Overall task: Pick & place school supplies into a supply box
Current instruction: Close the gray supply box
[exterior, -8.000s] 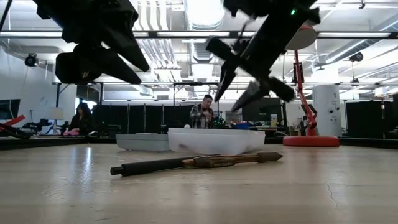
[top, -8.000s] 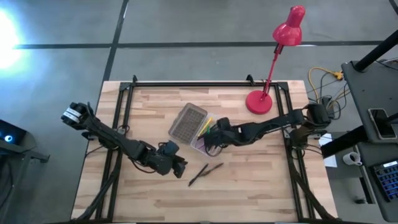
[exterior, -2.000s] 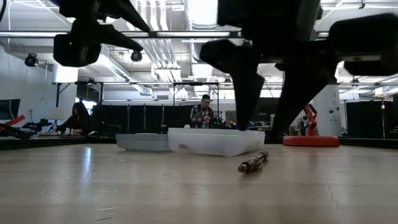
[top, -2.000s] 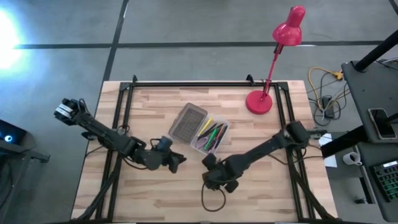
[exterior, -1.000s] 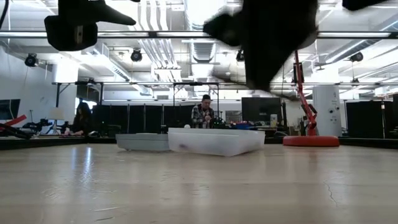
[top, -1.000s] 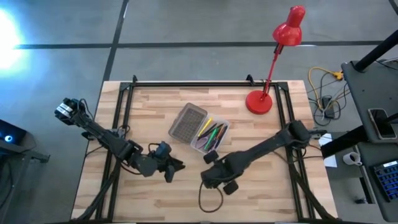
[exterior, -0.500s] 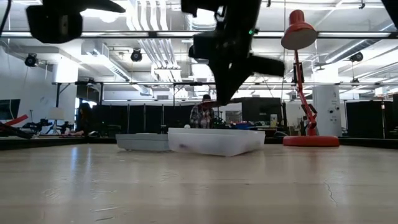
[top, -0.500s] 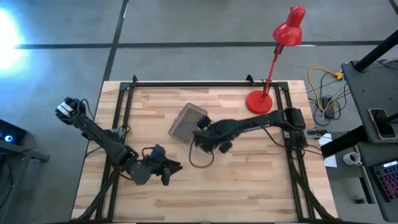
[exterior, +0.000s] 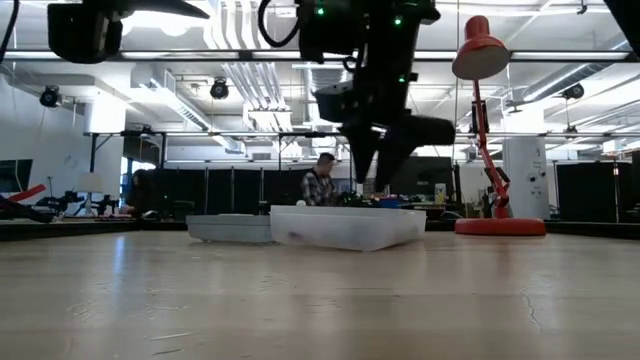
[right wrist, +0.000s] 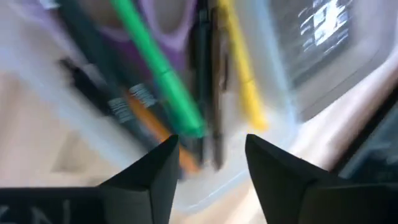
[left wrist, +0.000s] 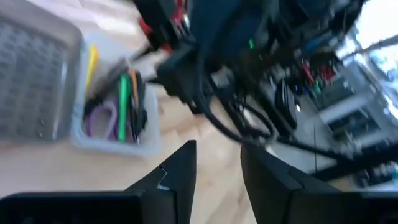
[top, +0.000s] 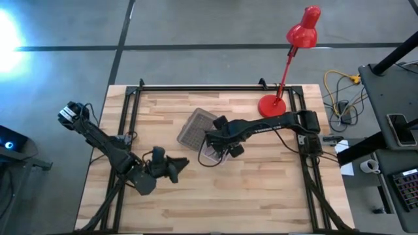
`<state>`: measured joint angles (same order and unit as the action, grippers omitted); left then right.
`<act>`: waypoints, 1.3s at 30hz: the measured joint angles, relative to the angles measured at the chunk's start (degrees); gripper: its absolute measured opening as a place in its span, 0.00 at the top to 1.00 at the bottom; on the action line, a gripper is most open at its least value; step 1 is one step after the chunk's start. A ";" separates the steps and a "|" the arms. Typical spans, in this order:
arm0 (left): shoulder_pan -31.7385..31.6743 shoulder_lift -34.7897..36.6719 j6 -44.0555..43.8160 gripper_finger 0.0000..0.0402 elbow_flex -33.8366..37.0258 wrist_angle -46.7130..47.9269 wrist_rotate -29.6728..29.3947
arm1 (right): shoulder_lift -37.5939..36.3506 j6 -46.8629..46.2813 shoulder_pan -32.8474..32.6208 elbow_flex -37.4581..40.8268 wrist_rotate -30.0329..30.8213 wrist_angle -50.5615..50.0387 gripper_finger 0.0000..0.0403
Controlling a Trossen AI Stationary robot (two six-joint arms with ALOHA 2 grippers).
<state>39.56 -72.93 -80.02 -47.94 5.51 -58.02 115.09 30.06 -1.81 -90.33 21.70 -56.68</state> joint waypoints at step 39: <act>-79.78 -4.04 31.99 1.00 18.03 0.66 72.48 | -27.35 -97.40 -6.26 44.40 -1.96 30.04 0.97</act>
<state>-40.23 -76.97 -48.04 -29.92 6.17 14.47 87.74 -67.34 -8.07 -45.93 19.74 -26.65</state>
